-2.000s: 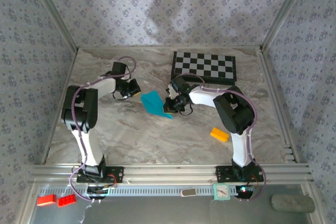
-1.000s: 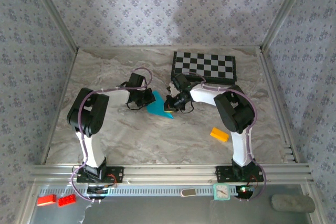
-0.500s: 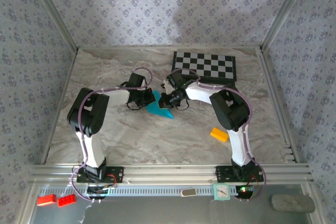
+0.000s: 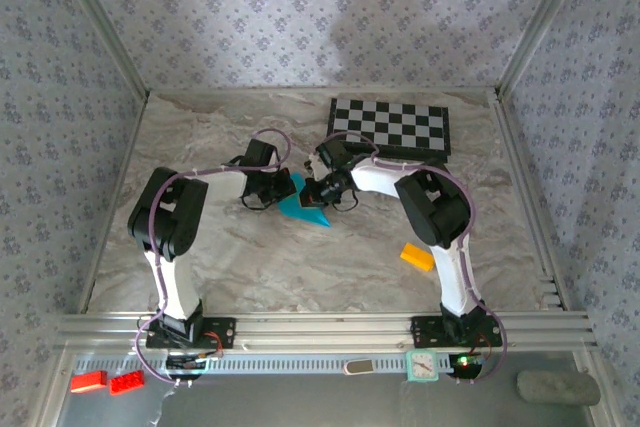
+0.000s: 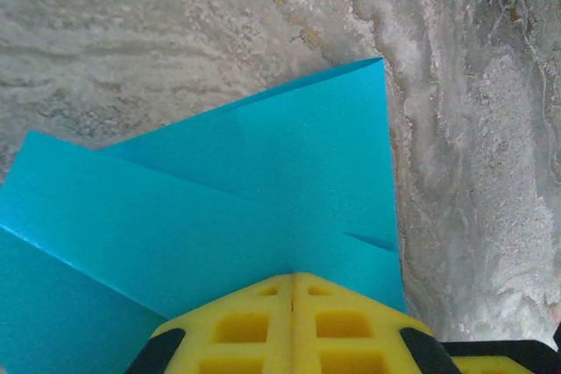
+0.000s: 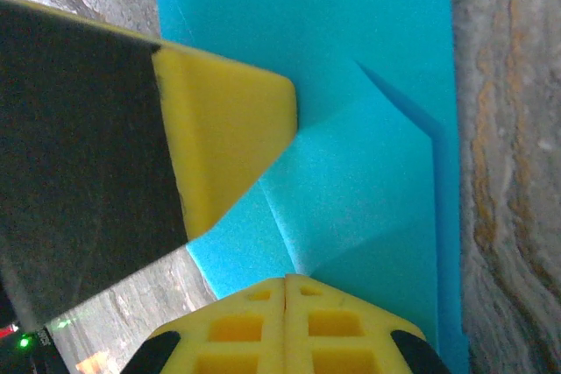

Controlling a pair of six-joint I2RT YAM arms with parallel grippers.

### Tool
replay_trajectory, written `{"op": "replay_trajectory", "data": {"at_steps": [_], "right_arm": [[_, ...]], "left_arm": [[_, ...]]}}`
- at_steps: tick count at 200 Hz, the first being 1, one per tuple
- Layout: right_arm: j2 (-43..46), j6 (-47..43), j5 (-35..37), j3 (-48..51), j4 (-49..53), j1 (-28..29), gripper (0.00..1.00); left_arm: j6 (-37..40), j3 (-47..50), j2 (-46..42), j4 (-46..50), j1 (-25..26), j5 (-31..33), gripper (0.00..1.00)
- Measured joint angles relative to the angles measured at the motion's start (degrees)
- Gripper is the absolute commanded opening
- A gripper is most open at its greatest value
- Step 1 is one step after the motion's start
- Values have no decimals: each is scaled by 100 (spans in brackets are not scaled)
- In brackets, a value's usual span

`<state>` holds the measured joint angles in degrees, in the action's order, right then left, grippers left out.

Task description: Fold a paper plane with a square sheet of paper (pick it up from the middle)

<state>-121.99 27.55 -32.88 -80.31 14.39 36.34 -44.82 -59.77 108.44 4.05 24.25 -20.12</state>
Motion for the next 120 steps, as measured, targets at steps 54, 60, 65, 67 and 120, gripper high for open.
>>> {"op": "replay_trajectory", "data": {"at_steps": [54,60,65,67,120], "right_arm": [[4,-136,-175,240,-278,-85,1],[63,-153,-186,352,-369,-87,1],[131,-168,-188,463,-428,-101,1],[151,-173,-188,501,-446,-103,1],[1091,-350,-101,1838,-562,-164,1]], "left_arm": [[20,-24,33,17,0,0,3],[22,-33,39,20,7,-2,3],[22,-39,44,20,15,0,3],[20,-42,44,20,17,0,3],[37,-52,63,17,52,2,3]]}}
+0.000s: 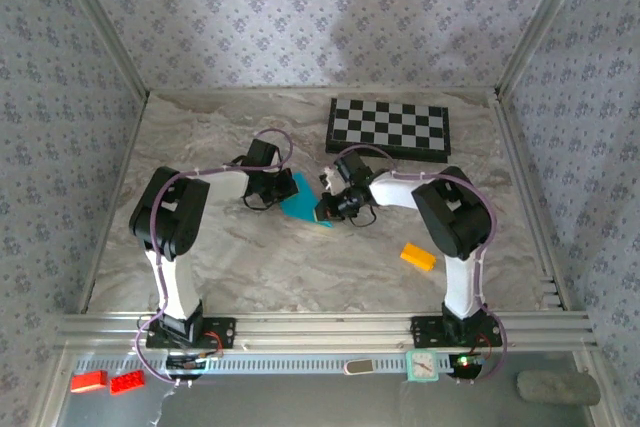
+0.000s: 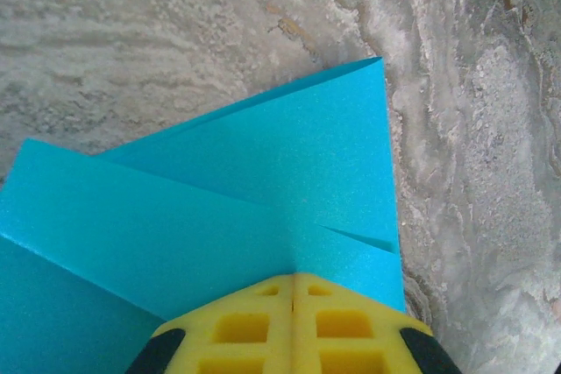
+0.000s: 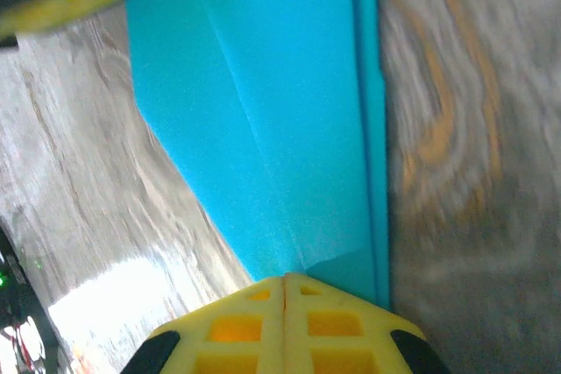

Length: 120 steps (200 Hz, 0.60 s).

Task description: Fold a paper plane with a square sheet of paper (pick it up from the middle)

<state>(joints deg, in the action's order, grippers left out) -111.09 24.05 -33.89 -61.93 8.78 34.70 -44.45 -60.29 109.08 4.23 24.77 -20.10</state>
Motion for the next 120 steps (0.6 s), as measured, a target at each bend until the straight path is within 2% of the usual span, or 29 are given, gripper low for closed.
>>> {"op": "replay_trajectory", "data": {"at_steps": [58,81,97,120], "right_arm": [[793,-4,44,1082,-236,-219,3],[1093,61,129,1381,-262,-282,10],[1386,210,212,1539,-278,-297,18],[1845,387,358,1574,-463,-295,28]], "left_arm": [[138,-83,24,31,0,-2,8],[236,-227,68,168,46,0,12],[262,-326,66,273,98,0,22],[94,-363,-66,306,166,0,42]]}}
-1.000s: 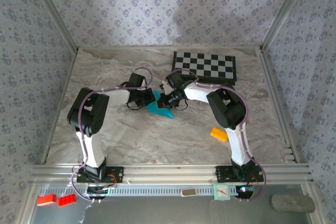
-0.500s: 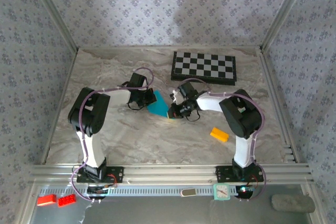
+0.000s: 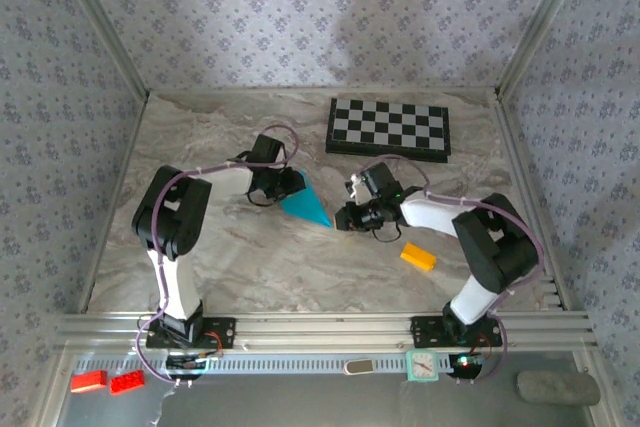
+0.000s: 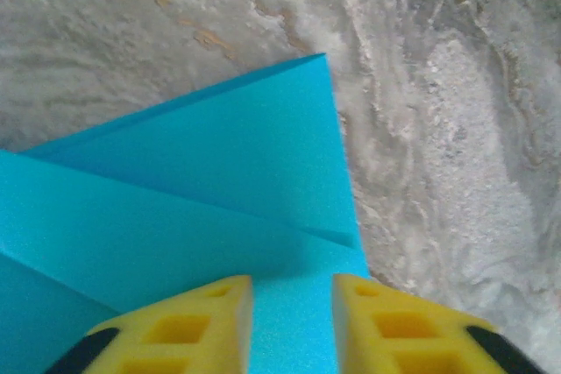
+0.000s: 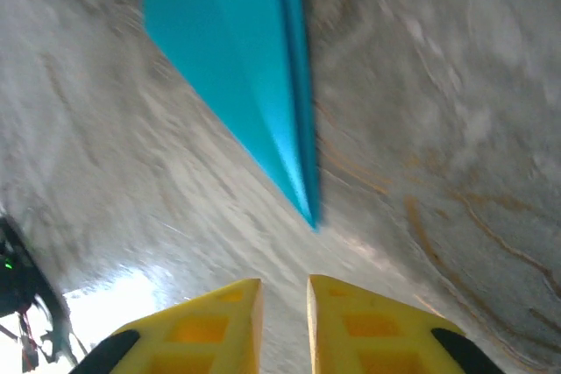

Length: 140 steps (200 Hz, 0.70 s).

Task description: Fold a paper plane with a square sheet of paper (pick it up from the middle)

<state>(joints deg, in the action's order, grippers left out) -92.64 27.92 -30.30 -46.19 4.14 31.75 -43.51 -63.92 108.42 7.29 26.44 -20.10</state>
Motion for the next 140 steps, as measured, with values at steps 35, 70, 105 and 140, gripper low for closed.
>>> {"op": "replay_trajectory", "data": {"at_steps": [35,70,105,140], "right_arm": [[345,181,256,-2,-361,-2,36],[175,201,400,-105,-385,-2,41],[-402,22,396,-619,-420,-2,42],[-1054,-105,245,-1158,-505,-2,42]], "left_arm": [[-369,208,-931,-101,26,63,53],[-645,868,-2387,-153,15,485,65],[-953,1803,-3475,-50,-201,883,82],[-1099,2629,-4054,42,-667,957,98]]}}
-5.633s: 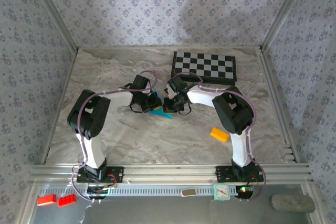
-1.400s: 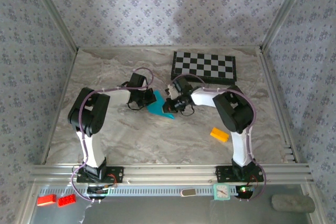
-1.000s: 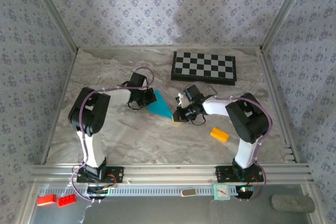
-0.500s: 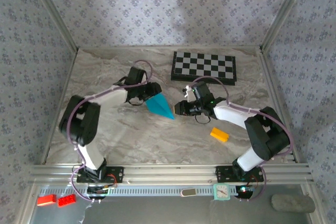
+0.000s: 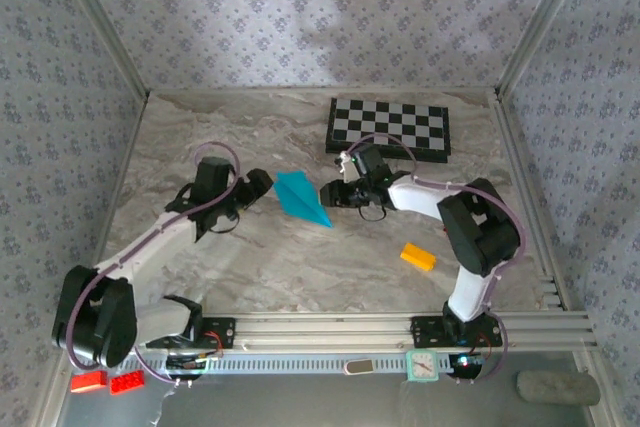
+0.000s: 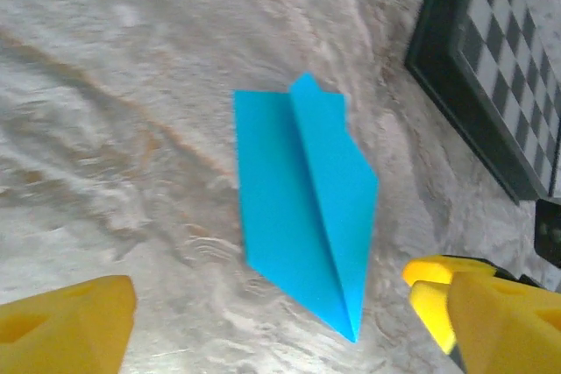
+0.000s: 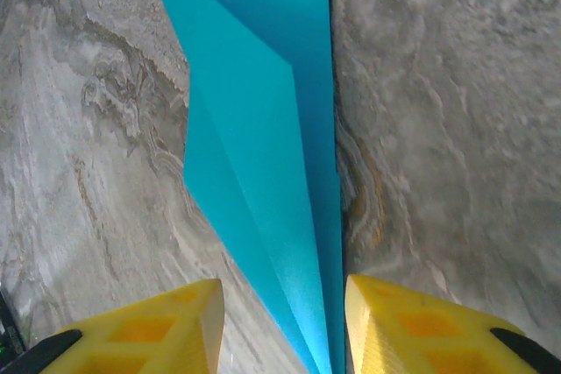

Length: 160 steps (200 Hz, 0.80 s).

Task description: Fold a paper plane with a square sheet of paper (pick it up from the middle)

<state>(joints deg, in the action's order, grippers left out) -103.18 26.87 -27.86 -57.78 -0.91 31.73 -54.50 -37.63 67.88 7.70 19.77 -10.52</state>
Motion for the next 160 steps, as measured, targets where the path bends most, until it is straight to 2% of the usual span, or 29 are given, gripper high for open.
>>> {"op": "replay_trajectory", "data": {"at_steps": [64,89,160], "right_arm": [[-820,-13,-413,-743,-184,7,38],[-944,-37,-601,-824,-254,48,35],[-1244,-153,-732,-1121,-308,142,30]], "left_arm": [[162,597,-372,-9,-929,-708,100],[339,595,-341,-20,-1003,-951,100],[870,369,-321,258,-1069,-942,100]]}}
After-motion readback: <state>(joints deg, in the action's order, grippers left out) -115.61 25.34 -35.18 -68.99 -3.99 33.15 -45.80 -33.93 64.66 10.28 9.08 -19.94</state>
